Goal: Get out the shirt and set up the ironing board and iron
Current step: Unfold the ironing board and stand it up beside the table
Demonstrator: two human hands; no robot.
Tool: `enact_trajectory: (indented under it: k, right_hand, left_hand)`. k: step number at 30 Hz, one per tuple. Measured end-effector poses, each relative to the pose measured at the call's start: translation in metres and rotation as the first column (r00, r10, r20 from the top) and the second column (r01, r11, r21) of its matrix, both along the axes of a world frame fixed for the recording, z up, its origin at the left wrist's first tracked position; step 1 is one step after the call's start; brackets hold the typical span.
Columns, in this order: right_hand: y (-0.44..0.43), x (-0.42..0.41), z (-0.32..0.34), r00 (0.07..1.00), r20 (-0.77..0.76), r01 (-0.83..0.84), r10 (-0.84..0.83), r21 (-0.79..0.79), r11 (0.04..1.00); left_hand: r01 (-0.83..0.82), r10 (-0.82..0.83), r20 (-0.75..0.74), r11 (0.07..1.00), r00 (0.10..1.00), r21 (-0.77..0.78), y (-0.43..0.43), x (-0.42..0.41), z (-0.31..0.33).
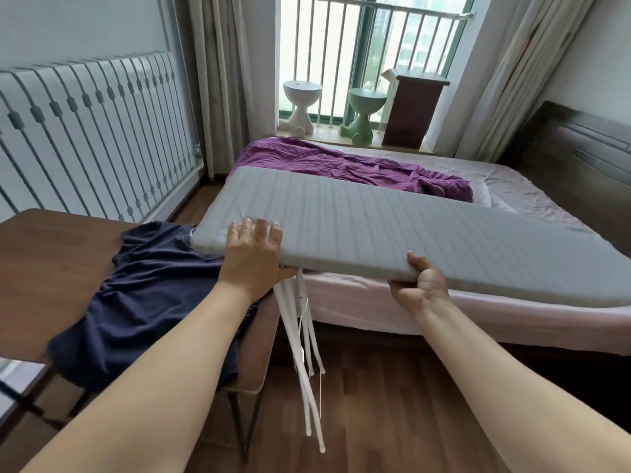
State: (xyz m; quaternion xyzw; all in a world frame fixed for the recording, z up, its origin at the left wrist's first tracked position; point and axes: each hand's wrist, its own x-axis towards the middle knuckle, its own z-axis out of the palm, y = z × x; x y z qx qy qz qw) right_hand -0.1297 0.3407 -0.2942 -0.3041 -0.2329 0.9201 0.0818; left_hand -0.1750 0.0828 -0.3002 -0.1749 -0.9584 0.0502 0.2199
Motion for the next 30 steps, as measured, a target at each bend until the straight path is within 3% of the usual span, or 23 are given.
enact_trajectory:
  k: [6,13,19,23,30]
  right_hand:
    - [-0.008,-0.001,-0.001,0.996,-0.094,0.003,0.001,0.041,0.999]
    - [0.001,-0.008,0.007,0.984,-0.163,-0.065,0.064,0.000,0.998]
    - [-0.007,0.008,0.012,0.987,-0.122,-0.115,0.107,-0.061,0.991]
    - [-0.011,0.012,0.010,0.996,-0.075,-0.062,0.052,-0.141,0.988]
    - [-0.013,0.024,0.028,0.998,-0.058,-0.036,0.030,-0.107,0.994]
  left_hand:
    - [-0.044,0.040,0.036,0.992,0.999,0.117,0.004,-0.005,-0.011]
    - [-0.128,0.139,-0.033,0.965,0.990,0.230,0.014,-0.004,-0.025]
    - [-0.148,0.156,-0.015,0.960,0.988,0.238,0.018,0.006,-0.027]
    - [-0.183,0.181,0.028,0.960,0.983,0.212,0.020,0.011,-0.022]
    - [-0.189,0.187,0.029,0.955,0.982,0.227,0.028,0.009,-0.023]
